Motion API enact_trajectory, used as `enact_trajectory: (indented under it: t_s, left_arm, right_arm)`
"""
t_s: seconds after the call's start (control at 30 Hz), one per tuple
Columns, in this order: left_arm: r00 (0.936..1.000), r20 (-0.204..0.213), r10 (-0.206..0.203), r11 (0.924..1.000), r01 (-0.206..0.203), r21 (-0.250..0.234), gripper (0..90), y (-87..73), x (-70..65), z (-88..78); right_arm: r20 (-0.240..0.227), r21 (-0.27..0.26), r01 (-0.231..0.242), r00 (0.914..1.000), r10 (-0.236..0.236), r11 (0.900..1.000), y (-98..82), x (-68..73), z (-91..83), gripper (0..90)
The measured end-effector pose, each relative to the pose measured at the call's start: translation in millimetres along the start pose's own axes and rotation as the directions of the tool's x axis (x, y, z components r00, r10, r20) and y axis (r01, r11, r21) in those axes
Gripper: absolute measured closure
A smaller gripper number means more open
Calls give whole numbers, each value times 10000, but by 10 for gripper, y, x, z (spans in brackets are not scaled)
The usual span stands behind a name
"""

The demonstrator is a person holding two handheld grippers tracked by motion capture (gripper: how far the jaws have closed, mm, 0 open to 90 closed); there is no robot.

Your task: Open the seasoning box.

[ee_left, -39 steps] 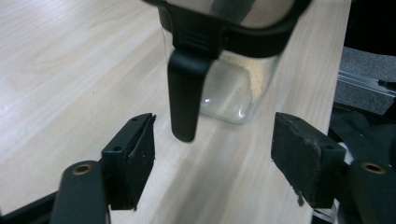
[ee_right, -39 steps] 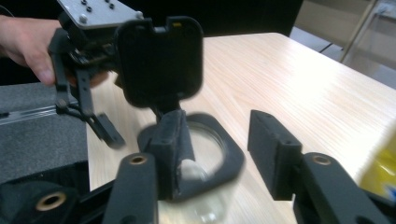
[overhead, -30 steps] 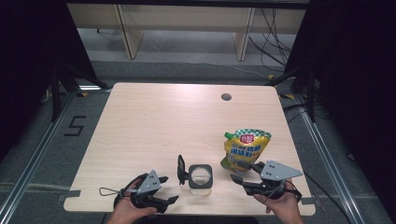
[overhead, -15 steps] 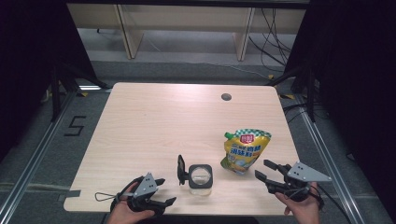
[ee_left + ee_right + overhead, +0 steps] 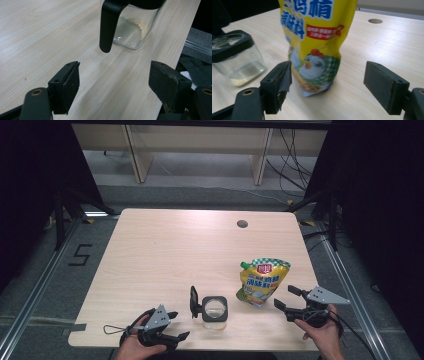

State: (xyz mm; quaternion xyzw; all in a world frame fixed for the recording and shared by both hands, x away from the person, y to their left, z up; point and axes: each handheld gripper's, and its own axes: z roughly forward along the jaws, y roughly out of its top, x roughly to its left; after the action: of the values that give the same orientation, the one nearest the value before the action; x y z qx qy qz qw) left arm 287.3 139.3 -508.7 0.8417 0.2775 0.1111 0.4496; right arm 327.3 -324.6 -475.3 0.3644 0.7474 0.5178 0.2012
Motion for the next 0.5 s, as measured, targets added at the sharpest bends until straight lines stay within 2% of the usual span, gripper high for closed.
enact_trajectory:
  t_s: [0.03, 0.1, 0.13, 0.17, 0.2, 0.23, 0.27, 0.3, 0.33, 0.37, 0.4, 0.47, 0.5]
  left_arm:
    - [10000, 21, 19, 9999, -19, 101, 245, 8, 1, -1]
    - [9998, 86, 183, 9997, -185, 149, 245, 17, 9, 4]
    - [9996, 202, 220, 9998, -221, 5, 245, 15, 6, 15]
    - [9999, 150, -18, 10000, 19, -70, 245, 7, -16, 23]
    - [9998, 50, 214, 9997, -215, 143, 245, 11, 0, 12]
    - [9998, 50, 205, 9997, -206, 127, 245, 13, 0, 15]
    - [9999, 150, 70, 9999, -71, 84, 245, 13, -7, 21]
    - [9999, 125, 64, 9999, -66, 107, 245, 13, -5, 23]
    - [9999, 118, 60, 9999, -61, 90, 245, 10, -5, 24]
    - [9995, 156, 268, 9996, -269, 88, 245, 13, 7, 21]
    - [9995, 150, 296, 9995, -297, 98, 245, 17, 9, 17]
    - [9999, 113, 57, 10000, -57, 34, 245, 15, -2, 19]
    - [9995, 122, 295, 9996, -296, 27, 245, 20, 12, 17]
  right_arm:
    - [-1, 117, -104, 9999, 104, 9999, 5, -4, 17, 229]
    - [-22, 125, -8, 10000, 8, 9999, 14, -22, 60, 236]
    - [-20, 264, 33, 10000, -33, 9996, 23, -29, 85, 233]
    - [-12, 303, 257, 9997, -257, 9992, 29, -50, 116, 233]
    - [-56, 421, 73, 10000, -71, 9991, 32, -40, 137, 234]
    - [-115, 361, 385, 9992, -381, 9986, 39, -62, 169, 235]
    - [-21, 388, 430, 9991, -429, 9983, 45, -52, 189, 235]
    - [-127, 427, 340, 9994, -335, 9985, 50, -42, 204, 235]
    - [-190, 328, 647, 9978, -641, 9974, 63, -65, 231, 235]
    - [-281, 438, 642, 9976, -630, 9970, 64, -57, 254, 234]
    - [-412, 349, 691, 9969, -676, 9970, 74, -64, 291, 235]
    - [-543, 348, 685, 9963, -666, 9970, 86, -41, 348, 238]
    - [-694, 388, 903, 9938, -874, 9952, 100, -47, 375, 241]
